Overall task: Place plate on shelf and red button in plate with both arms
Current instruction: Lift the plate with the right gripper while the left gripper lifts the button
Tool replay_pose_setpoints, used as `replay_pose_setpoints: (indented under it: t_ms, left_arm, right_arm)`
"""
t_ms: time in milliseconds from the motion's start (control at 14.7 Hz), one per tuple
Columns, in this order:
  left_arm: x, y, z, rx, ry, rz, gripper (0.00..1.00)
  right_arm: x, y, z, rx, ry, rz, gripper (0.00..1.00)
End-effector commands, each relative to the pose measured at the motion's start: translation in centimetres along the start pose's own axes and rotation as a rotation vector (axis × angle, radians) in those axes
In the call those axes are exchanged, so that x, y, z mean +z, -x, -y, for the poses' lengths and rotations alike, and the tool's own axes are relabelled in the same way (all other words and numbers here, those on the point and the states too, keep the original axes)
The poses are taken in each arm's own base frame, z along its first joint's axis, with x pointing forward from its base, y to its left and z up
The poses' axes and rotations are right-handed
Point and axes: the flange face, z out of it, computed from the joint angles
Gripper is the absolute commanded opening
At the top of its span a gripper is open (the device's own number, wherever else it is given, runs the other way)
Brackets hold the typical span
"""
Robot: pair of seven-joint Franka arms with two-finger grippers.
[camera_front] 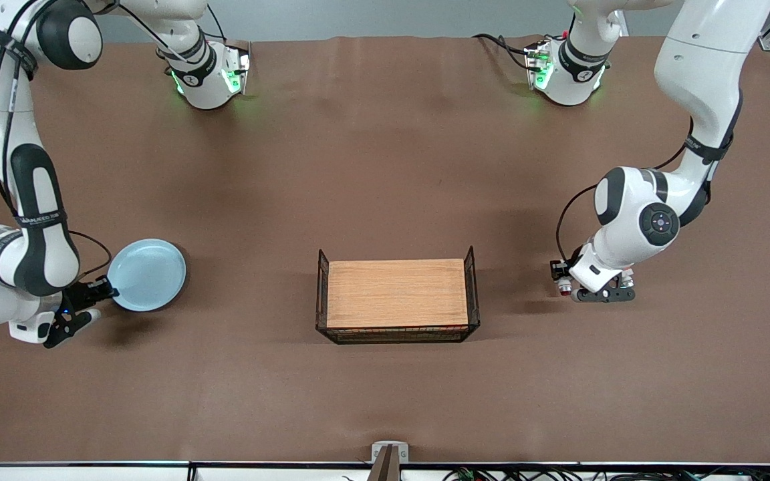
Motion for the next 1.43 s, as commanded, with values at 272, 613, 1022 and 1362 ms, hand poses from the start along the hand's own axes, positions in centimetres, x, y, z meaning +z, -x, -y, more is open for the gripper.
replay_pose_setpoints:
  t_ms: [272,613,1022,1362]
  left_arm:
    - [-12.6,-0.5,-0.8,-0.001,-0.022,0.020,0.24]
    - [-20.1,-1.8,-2.0,-0.066,-0.033,0.098,0.25]
    - [-23.7,-1.9,-5.3,-0.203,-0.026,0.086,0.25]
    - [-25.4,-0.1,-8.4,-0.324,-0.036,0.098,0.25]
  right_arm:
    - [-8.4,2.1,6.4,0.189,-0.195,0.034,0.00]
    - [-15.7,1.6,16.0,0.386,-0.278,0.087,0.00]
    - [-20.1,-1.1,27.1,0.588,-0.391,0.109,0.00]
    - [-20.5,-5.9,36.1,0.770,-0.425,0.094,0.00]
